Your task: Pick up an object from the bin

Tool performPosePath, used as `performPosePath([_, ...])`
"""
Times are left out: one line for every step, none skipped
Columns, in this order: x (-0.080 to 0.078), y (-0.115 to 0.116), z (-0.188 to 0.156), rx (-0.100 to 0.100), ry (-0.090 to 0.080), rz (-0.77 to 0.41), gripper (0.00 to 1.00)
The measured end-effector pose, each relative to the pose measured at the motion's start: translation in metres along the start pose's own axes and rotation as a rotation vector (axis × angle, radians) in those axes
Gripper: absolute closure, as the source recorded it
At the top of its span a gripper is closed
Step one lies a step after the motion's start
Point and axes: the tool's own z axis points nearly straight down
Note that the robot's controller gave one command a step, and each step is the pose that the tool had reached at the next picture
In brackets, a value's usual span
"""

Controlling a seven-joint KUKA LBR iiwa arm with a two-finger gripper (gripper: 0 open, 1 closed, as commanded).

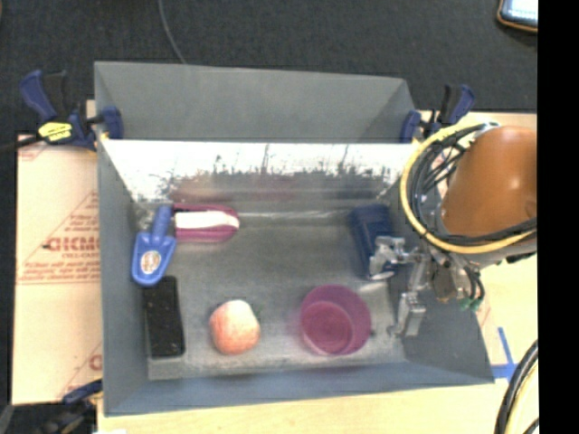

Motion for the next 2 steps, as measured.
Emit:
performPosePath([0.0,0.0,0.0,0.0,0.0,0.0,0.0])
performPosePath([0.002,0.015,0.044,-0.001,0.001,-0.18,0.0])
